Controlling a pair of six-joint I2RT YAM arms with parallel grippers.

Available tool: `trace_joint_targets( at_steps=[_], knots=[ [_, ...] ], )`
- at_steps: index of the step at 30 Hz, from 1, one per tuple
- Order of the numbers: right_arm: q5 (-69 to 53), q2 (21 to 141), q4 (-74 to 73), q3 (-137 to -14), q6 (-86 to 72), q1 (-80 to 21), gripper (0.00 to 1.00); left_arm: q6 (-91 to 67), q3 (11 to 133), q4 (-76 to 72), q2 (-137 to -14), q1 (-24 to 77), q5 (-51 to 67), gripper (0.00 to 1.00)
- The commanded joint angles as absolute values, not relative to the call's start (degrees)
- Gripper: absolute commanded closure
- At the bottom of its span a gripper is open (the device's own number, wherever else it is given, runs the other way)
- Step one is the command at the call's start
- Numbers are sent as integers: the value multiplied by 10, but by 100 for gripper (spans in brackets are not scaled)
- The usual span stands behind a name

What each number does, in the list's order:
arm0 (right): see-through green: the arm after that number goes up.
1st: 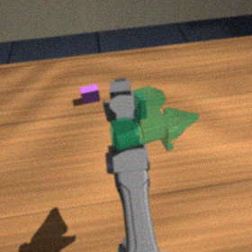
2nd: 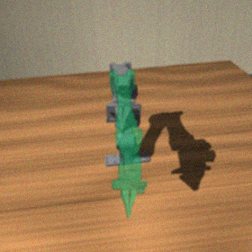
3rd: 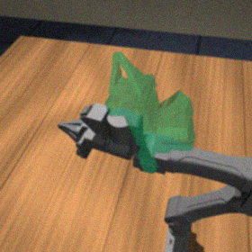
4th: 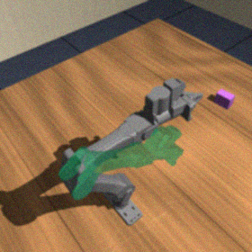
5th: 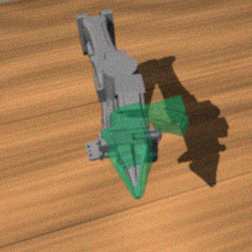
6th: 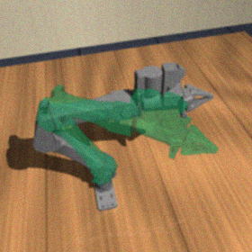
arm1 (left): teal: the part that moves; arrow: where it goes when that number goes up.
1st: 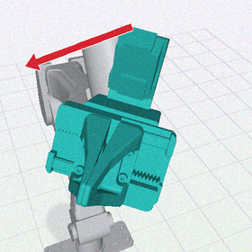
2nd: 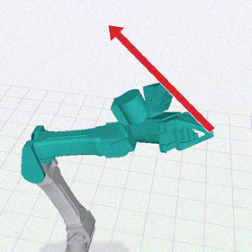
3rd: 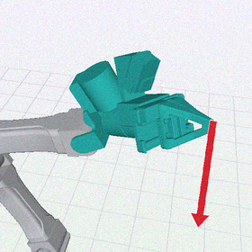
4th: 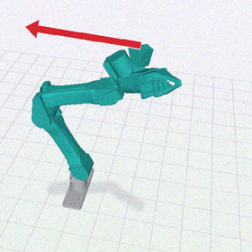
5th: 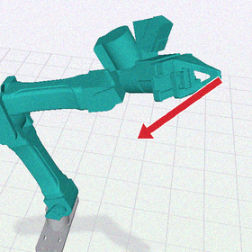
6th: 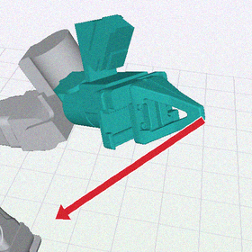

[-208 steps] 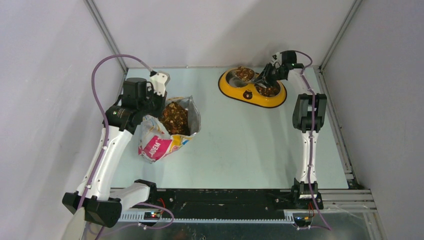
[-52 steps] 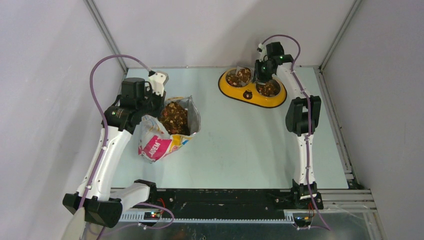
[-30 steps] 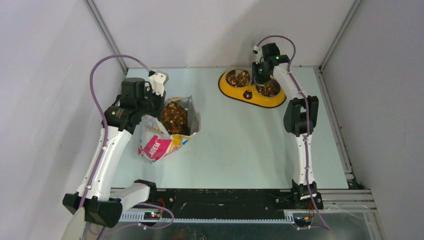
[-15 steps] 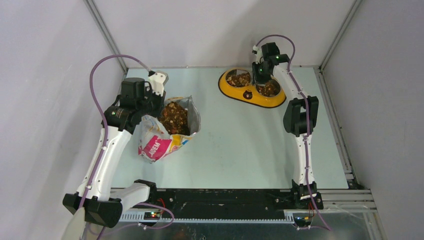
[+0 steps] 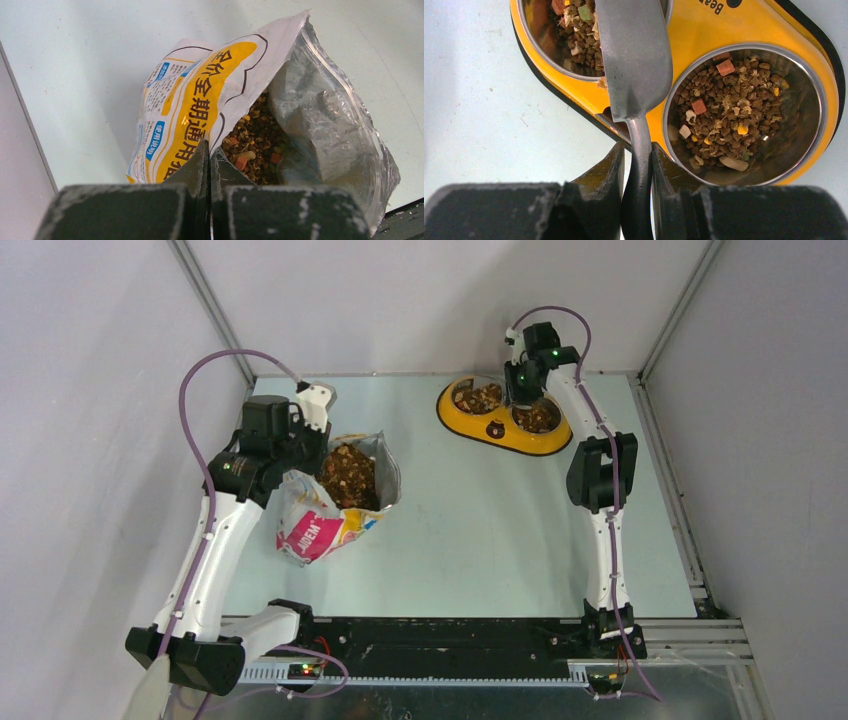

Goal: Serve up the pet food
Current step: Pour the pet food into the pet food bowl.

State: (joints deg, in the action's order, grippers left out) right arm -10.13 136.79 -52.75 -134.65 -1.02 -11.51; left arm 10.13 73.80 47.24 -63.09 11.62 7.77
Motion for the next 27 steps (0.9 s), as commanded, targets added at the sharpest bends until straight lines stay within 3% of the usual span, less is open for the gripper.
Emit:
trace_joint_targets(
  at_steps=[1,27],
  knots=[
    [-92,1333,-506,-1382,-2,-120,100,105,747,459,-610,109,85,100],
    [-40,1344,-472,-1370,33,-138,100,105,749,459,-615,107,86,100]
  ],
)
